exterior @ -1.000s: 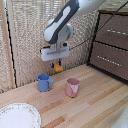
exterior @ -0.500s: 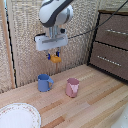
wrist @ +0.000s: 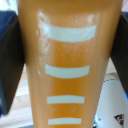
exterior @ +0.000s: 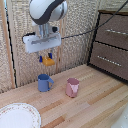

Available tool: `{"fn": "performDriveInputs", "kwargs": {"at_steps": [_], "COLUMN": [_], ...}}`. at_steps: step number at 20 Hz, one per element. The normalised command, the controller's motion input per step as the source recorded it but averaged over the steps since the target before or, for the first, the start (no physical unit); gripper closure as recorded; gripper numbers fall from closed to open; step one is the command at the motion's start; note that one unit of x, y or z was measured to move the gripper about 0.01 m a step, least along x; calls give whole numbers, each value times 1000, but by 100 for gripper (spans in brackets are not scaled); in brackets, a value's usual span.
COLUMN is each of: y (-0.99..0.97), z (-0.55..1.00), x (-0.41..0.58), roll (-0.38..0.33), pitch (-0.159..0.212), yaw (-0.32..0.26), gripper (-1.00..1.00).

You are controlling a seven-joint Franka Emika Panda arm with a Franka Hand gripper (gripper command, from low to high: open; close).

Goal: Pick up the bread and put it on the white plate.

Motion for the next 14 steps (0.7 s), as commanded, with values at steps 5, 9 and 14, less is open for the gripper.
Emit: {"fn": "performDriveInputs", "kwargs": {"at_steps": [5,9,14], "y": [941,971,948], "z": [-68,-315,-633], "x": [-401,-366,-363], "roll": [0,0,0], "pitch": [-46,-74,-73], "yaw": [0,0,0], "gripper": [100,100,100]}}
